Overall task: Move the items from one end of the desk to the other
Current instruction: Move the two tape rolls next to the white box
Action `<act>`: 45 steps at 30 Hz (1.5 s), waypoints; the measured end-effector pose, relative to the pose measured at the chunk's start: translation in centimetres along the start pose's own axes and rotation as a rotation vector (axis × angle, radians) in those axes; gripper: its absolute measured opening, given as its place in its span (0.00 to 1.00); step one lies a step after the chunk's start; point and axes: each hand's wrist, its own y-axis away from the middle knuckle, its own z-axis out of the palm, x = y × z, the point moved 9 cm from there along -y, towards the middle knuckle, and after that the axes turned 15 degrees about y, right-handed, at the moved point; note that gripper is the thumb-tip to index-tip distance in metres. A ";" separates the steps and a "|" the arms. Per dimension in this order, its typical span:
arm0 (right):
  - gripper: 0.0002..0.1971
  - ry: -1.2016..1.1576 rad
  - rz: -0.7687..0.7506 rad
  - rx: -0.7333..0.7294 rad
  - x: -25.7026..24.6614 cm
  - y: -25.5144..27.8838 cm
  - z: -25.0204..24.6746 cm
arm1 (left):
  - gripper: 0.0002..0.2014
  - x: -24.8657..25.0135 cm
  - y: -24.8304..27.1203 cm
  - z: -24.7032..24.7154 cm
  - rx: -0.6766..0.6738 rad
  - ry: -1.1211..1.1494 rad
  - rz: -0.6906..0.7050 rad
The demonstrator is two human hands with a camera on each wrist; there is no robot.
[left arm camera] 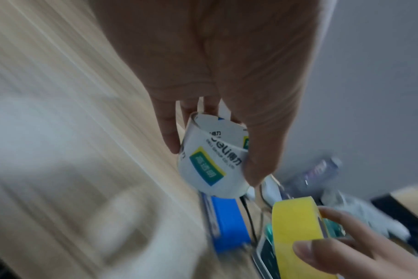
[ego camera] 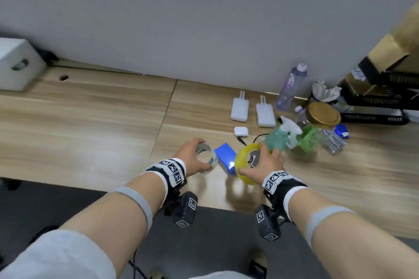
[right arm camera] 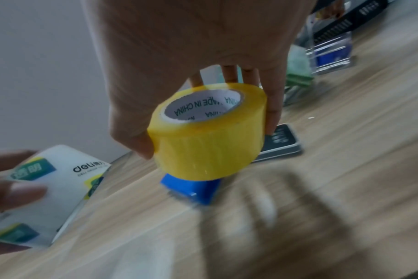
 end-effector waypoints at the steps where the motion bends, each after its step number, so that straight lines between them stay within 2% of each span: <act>1: 0.59 0.010 -0.018 0.012 -2.7 0.8 -0.3 | 0.45 -0.8 0.7 -2.7 0.020 0.003 -0.003; 9: 0.53 0.022 -0.210 0.041 -23.6 5.0 -1.2 | 0.50 -8.4 6.8 -23.9 0.260 0.011 -0.068; 14: 0.57 0.069 -0.341 0.024 -35.1 5.0 -0.4 | 0.46 -12.7 8.6 -34.0 0.394 -0.008 -0.125; 19: 0.57 0.076 -0.407 0.021 -45.8 2.7 1.1 | 0.45 -16.9 7.5 -42.3 0.445 -0.005 -0.180; 26: 0.58 0.089 -0.449 -0.047 -61.8 -3.0 4.2 | 0.47 -22.5 2.3 -55.5 0.452 -0.052 -0.276; 31: 0.58 0.145 -0.481 -0.068 -70.7 -6.0 4.5 | 0.45 -25.9 -2.2 -63.5 0.473 -0.066 -0.325; 36: 0.59 0.225 -0.477 -0.081 -76.9 -9.2 4.5 | 0.44 -28.7 -8.2 -68.3 0.418 -0.067 -0.330; 41: 0.61 0.229 -0.433 -0.123 -82.4 -13.8 5.4 | 0.44 -32.3 -16.4 -72.1 0.349 -0.079 -0.310; 45: 0.61 0.229 -0.345 -0.089 -86.3 -18.0 5.6 | 0.42 -34.4 -23.5 -74.8 0.293 -0.121 -0.295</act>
